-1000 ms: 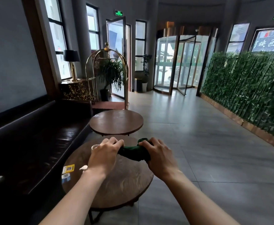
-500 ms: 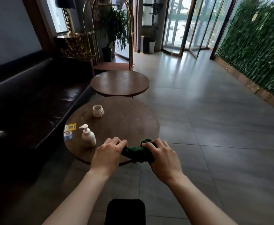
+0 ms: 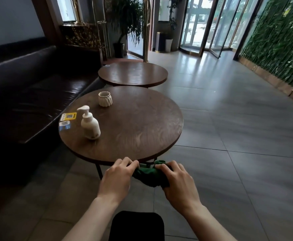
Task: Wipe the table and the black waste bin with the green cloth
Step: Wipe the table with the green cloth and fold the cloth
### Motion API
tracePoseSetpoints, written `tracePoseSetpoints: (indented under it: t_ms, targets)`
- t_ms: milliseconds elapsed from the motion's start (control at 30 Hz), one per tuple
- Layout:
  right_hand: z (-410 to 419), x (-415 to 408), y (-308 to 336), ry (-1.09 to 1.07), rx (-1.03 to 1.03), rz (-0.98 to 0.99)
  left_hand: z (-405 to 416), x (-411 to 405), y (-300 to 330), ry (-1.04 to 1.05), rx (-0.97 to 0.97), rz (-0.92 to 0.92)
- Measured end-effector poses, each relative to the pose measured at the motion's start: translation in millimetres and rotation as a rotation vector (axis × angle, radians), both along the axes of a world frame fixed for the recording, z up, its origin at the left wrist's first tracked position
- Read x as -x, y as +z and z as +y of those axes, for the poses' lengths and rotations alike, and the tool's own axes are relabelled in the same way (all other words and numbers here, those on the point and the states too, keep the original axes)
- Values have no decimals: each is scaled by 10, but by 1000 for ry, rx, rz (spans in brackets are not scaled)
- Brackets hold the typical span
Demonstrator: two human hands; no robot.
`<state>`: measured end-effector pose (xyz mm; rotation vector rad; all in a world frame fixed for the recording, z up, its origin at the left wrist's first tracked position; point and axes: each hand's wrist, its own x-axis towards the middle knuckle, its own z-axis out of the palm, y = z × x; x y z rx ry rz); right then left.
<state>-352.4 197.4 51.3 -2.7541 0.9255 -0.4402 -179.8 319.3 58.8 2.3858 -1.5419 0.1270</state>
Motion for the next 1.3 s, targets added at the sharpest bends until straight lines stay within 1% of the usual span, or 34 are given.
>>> tracePoseSetpoints:
  t_ms: [133,433,533,633,733,833,900,1000,1133,1233,1300]
  targets:
    - [-36,-140,-772,-14,-28,-38,-48,-76,-783,1,26,8]
    - [21,-312,-2193,-38,-80,-138,-80,-159,-2168,25,91,63]
    - [19,-331,-2534,-65,-144,-210,-107,-164,-2496,33,127,97]
    - [33,-369,-2839,-107,-255,-341,-131,-129,-2772,45,193,165]
    - [69,-400,-3034,-132,-339,-458,-139,-95,-2981,78,264,211]
    - [91,-427,-3101,-135,-448,-563,-153,-73,-3091,153,349,286]
    - [121,-429,-3107,-131,-536,-625,-169,-32,-3112,201,409,384]
    - [149,-447,-3066,-125,-685,-687,-209,42,-3059,243,529,683]
    - [197,-469,-2957,-41,-935,-786,-243,174,-2905,238,672,1024]
    - [206,-428,-2849,23,-1021,-840,-233,246,-2771,175,704,1194]
    - [174,-367,-2764,65,-1078,-876,-196,262,-2680,128,675,1272]
